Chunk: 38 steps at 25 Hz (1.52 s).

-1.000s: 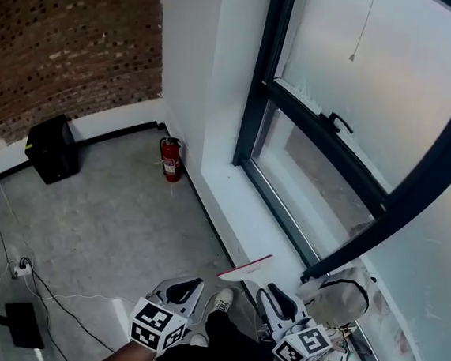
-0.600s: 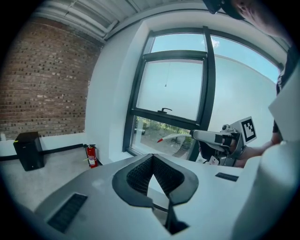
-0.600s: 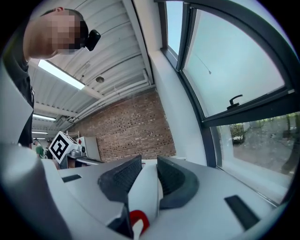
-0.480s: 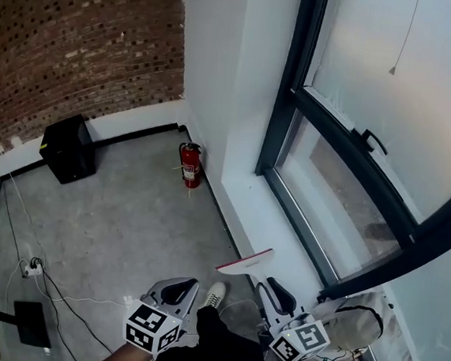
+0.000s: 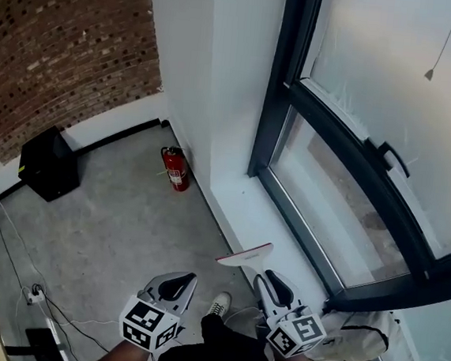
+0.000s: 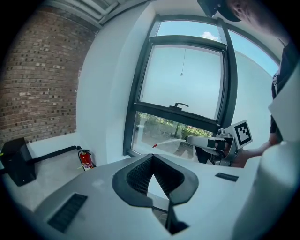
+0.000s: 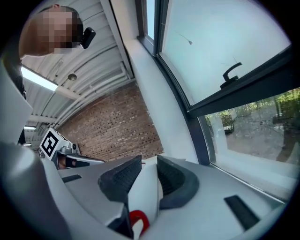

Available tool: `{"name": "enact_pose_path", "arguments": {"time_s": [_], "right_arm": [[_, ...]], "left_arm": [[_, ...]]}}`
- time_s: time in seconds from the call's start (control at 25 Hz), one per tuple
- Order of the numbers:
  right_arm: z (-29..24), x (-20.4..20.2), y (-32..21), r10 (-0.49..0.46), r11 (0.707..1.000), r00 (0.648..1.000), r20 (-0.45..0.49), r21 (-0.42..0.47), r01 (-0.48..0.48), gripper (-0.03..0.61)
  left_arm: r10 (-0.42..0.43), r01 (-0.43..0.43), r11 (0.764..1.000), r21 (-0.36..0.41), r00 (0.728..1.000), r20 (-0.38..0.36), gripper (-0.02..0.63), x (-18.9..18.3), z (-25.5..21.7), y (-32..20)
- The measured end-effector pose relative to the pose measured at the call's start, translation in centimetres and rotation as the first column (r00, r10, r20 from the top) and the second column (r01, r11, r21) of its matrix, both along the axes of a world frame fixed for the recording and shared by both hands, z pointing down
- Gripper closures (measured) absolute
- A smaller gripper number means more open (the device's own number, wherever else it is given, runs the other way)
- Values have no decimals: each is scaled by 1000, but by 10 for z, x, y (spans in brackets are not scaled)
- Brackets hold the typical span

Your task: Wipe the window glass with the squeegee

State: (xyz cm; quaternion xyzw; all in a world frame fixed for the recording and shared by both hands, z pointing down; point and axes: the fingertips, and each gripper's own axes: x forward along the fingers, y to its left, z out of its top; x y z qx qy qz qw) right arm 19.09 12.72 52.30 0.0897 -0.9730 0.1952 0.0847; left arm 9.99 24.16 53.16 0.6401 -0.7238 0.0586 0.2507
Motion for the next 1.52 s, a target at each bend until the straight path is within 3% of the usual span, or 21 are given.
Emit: {"name": "enact_pose_path", "arguments": {"time_s": [0.32,0.6,0.92,1.24,1.52], "right_arm": [[-16,-65,-75,74,997,997,36,6,-74,486],[-37,-60,-109,142,988,988,61,47,-145,486],[-53,-67,-148,219,954,972,84,193,-232,486],[-59,-110,-206,350,888,935,59,298,-351,486],[-100,-177,-247,439,790,898,42,459,-407,486]], "left_arm": [[76,-76,997,0,997,24,614,-73,-11,-89],[198,-199,980,17,980,29,614,-74,-31,-145],[327,-328,944,49,945,27,614,-89,-32,-209],[481,-482,870,99,876,42,614,-142,-32,-302],[584,-588,798,136,809,67,614,-207,-54,-373]]}}
